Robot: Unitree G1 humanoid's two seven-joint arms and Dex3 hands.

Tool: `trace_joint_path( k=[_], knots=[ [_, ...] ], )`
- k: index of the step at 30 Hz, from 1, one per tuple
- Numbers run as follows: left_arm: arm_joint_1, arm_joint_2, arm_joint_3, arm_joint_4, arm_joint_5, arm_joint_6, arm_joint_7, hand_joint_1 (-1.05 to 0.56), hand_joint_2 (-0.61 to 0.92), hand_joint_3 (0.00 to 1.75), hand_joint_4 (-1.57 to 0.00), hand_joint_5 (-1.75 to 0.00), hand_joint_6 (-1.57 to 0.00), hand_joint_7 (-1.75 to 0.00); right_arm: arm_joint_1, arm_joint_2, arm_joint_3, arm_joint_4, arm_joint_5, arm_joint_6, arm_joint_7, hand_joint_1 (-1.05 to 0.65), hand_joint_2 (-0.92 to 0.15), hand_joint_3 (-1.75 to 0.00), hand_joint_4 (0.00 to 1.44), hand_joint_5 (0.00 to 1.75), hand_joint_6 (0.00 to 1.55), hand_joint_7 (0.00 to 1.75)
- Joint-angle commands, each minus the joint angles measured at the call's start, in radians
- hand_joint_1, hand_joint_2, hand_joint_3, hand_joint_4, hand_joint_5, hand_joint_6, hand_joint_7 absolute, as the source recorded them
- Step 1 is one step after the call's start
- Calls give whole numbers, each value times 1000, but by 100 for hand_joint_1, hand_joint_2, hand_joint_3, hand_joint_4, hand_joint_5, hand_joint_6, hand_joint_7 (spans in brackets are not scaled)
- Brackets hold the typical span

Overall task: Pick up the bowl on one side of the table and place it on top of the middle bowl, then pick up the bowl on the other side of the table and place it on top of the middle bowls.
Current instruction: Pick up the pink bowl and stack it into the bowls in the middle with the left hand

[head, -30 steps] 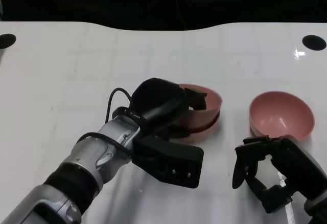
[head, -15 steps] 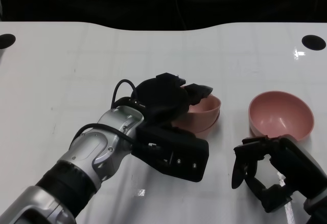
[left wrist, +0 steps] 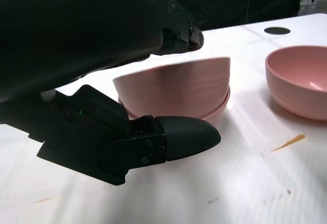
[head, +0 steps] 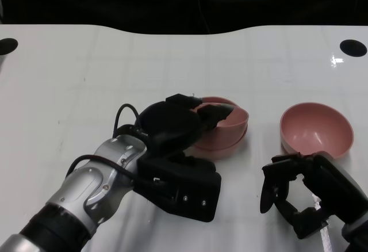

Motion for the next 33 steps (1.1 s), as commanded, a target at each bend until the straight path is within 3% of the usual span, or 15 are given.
trace_joint_path(
  k=[1,33],
  knots=[
    [19,24,-5,-16,13,-10,-2,-75,92,82,0,-29,-13,-3,12,-12,-2,-10,11,-14,0,24,-3,-165,102,163,101,116],
    [9,17,-21,51,5,-38,-25,-70,92,89,0,-21,-14,-2,25,-15,-3,-57,21,27,37,25,-5,-160,101,156,102,116]
  ],
)
